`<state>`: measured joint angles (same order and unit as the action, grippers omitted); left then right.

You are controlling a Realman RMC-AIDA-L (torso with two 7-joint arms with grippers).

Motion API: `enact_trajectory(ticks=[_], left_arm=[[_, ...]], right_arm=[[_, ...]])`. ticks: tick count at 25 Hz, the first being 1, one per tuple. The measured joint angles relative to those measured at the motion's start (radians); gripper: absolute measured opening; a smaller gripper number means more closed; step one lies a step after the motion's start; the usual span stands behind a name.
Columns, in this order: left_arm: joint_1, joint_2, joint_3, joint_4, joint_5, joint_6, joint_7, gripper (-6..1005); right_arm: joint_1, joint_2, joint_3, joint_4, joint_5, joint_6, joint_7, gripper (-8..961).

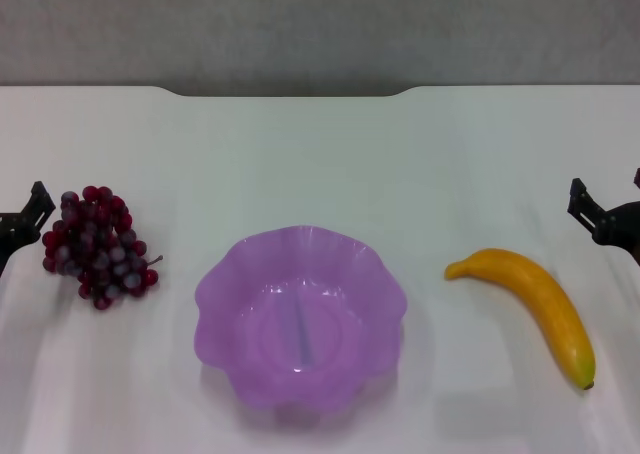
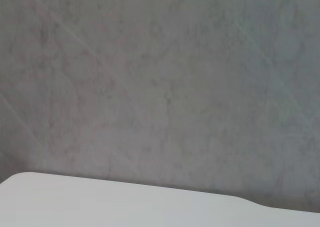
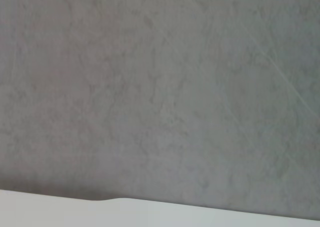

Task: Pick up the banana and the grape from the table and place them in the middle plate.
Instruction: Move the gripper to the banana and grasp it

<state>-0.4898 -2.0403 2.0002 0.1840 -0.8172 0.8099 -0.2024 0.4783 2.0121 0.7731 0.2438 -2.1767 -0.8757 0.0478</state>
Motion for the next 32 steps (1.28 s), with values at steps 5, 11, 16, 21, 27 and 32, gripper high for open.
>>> enact_trajectory(ticks=[5,11,16,21,27,32], left_arm=[[0.000,0.000,0.000,0.000,0.003,-0.002,-0.001,880],[0.001,0.000,0.000,0.000,0.003,-0.007,0.000,880],[0.002,0.000,0.000,0.000,0.003,-0.012,0.000,880],[0.002,0.000,0.000,0.000,0.003,-0.012,0.000,880],[0.001,0.000,0.000,0.000,0.003,-0.012,0.000,880],[0.001,0.000,0.000,0.000,0.003,-0.012,0.000,880]], right_arm=[[0.001,-0.001,0.000,0.004,0.000,0.006,0.000,880],[0.001,-0.001,0.000,0.001,0.000,0.001,0.000,880],[0.001,-0.001,0.000,0.000,-0.002,0.006,0.000,880],[0.000,-0.001,0.000,0.000,-0.002,0.008,0.000,879],[-0.001,-0.001,0.000,-0.001,-0.002,0.009,0.000,879],[-0.001,-0.001,0.000,-0.001,-0.002,0.009,0.000,879]])
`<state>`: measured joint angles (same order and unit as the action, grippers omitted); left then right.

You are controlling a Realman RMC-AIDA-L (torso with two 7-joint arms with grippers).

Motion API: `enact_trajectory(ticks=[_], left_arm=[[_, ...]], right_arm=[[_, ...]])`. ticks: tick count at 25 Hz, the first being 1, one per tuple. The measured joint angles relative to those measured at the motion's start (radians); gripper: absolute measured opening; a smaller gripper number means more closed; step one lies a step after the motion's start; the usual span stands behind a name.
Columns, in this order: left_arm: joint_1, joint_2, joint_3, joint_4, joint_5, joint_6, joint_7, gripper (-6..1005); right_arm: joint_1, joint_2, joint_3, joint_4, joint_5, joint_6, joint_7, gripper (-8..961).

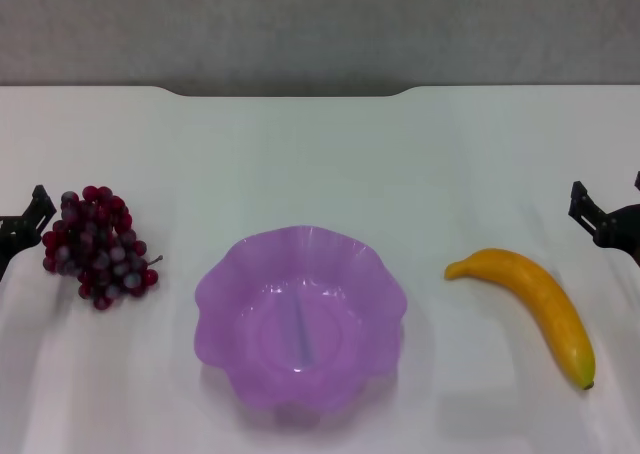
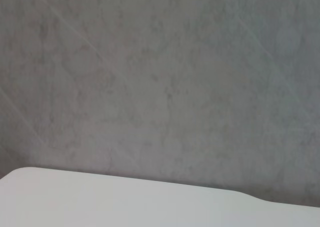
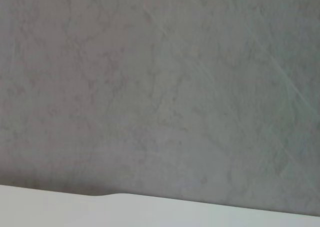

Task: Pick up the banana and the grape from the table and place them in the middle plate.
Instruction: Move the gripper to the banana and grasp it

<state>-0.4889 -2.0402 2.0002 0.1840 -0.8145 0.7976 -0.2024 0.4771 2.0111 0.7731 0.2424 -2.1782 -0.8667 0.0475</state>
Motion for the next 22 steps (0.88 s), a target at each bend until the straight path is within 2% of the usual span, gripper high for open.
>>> enact_trajectory(ticks=[22], left_arm=[[-0.001,0.000,0.000,0.002,0.000,0.000,0.000,881]], right_arm=[[0.000,0.000,0.000,0.000,0.000,0.000,0.000,879]])
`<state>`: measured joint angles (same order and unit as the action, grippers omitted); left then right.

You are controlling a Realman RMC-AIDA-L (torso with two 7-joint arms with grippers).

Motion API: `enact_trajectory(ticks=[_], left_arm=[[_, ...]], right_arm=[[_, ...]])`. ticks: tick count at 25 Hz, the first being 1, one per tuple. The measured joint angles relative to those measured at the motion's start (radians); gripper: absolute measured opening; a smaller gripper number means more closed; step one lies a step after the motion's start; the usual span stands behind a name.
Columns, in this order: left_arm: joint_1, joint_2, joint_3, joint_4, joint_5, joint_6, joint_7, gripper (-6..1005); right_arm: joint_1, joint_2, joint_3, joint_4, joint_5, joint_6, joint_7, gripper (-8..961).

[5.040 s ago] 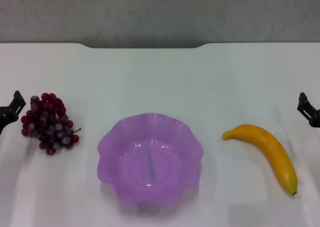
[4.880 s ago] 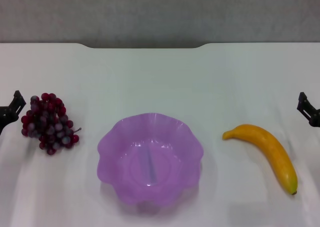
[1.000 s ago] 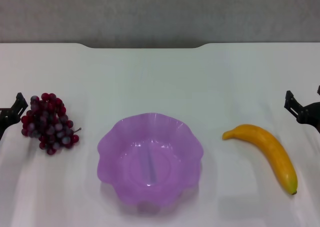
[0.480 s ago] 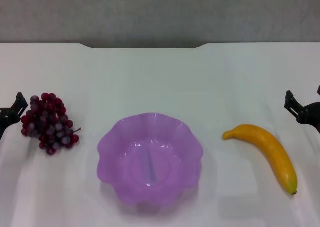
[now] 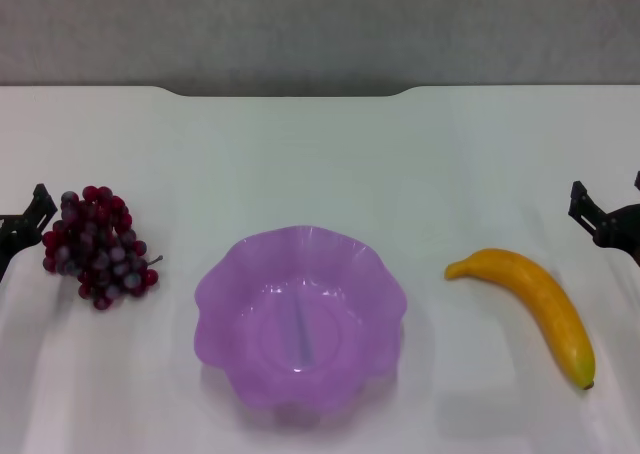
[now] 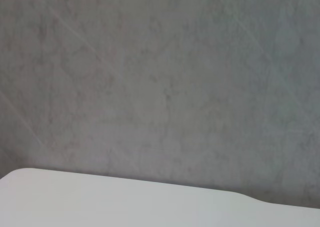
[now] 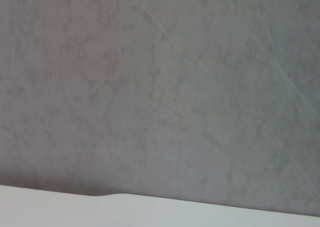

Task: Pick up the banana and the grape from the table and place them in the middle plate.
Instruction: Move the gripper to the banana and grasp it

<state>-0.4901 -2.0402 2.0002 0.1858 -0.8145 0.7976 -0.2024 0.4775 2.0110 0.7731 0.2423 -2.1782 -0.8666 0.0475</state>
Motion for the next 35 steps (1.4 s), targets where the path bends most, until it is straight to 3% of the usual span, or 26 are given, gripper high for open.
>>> enact_trajectory(ticks=[12,17,19,23,25,26,28,30,33,35], left_arm=[[-0.001,0.000,0.000,0.001,0.000,0.000,0.000,881],[0.012,0.000,0.000,-0.003,0.000,0.000,0.002,881],[0.017,0.002,0.000,-0.004,0.000,-0.001,0.005,881],[0.018,0.003,0.000,-0.002,0.000,-0.001,0.007,881],[0.017,0.003,0.000,-0.003,0.000,-0.002,0.007,881],[0.017,0.003,0.000,-0.004,0.000,-0.002,0.007,881],[0.017,0.003,0.000,-0.004,0.000,-0.004,0.007,881],[0.016,0.003,0.000,-0.004,0.000,-0.004,0.007,881],[0.013,0.003,0.000,-0.003,0.000,-0.005,0.007,881],[0.009,0.002,0.000,0.000,0.001,-0.009,0.008,881]], right_arm=[[0.001,0.000,0.000,0.000,0.000,0.004,0.000,880],[0.021,-0.012,0.008,0.060,-0.015,0.101,0.000,879],[0.021,-0.044,0.031,0.143,-0.039,0.194,0.002,879],[-0.011,-0.157,0.119,0.411,-0.099,0.508,0.000,880],[-0.048,-0.183,0.212,0.549,-0.181,0.657,-0.001,880],[-0.063,-0.182,0.247,0.588,-0.219,0.708,-0.001,880],[-0.110,-0.158,0.385,0.715,-0.338,0.876,-0.002,880],[-0.141,-0.117,0.517,0.835,-0.448,1.069,-0.013,880],[-0.136,-0.025,0.687,0.941,-0.545,1.346,-0.112,880],[-0.096,-0.005,0.732,0.936,-0.532,1.449,-0.176,880]])
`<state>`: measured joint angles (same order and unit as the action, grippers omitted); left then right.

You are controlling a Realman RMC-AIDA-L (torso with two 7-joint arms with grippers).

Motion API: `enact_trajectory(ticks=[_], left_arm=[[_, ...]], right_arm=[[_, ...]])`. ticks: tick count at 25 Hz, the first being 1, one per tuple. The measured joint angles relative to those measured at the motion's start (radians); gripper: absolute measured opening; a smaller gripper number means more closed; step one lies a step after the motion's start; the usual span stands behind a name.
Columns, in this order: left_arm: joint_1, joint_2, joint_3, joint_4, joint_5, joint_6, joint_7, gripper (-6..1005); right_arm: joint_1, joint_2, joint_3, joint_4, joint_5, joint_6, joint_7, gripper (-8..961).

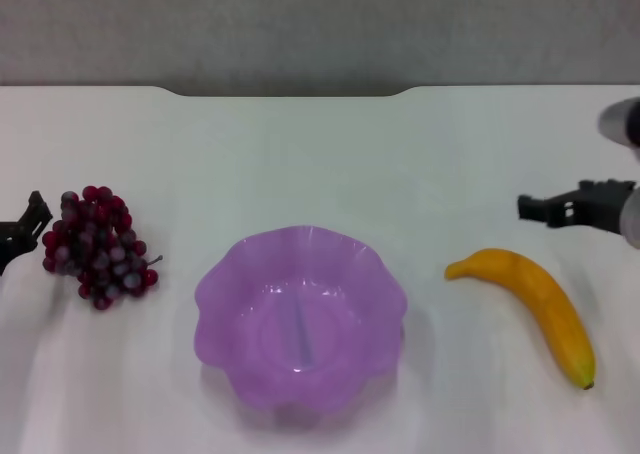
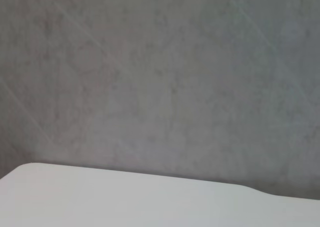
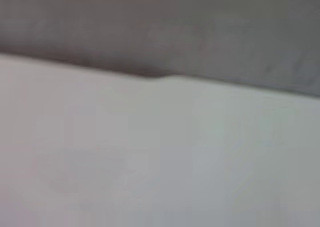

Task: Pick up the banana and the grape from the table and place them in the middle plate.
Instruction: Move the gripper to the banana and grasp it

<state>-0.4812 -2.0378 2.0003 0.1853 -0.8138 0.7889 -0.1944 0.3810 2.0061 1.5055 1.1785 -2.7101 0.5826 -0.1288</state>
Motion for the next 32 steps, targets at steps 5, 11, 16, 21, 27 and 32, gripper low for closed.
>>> enact_trajectory(ticks=[5,11,16,21,27,32], left_arm=[[-0.002,0.000,0.000,0.005,0.011,-0.005,-0.003,881],[-0.002,-0.001,0.000,0.007,0.012,-0.006,-0.004,881],[-0.001,0.000,-0.001,0.002,0.012,-0.006,-0.005,881],[-0.001,0.000,-0.001,0.005,0.012,-0.006,-0.003,881],[-0.001,0.001,-0.002,0.004,0.012,-0.005,-0.004,882],[-0.001,0.001,-0.002,0.006,0.012,-0.005,-0.005,882]], right_arm=[[0.151,-0.003,0.001,-0.176,0.063,0.107,-0.055,879],[0.210,-0.001,-0.004,-0.287,0.101,0.142,-0.080,879],[0.209,-0.002,0.002,-0.288,0.107,0.164,-0.088,880],[0.213,-0.004,0.008,-0.293,0.088,0.187,-0.090,879],[0.217,-0.003,0.029,-0.296,0.080,0.195,-0.112,877],[0.226,0.001,0.002,-0.335,0.086,0.186,-0.119,876]])
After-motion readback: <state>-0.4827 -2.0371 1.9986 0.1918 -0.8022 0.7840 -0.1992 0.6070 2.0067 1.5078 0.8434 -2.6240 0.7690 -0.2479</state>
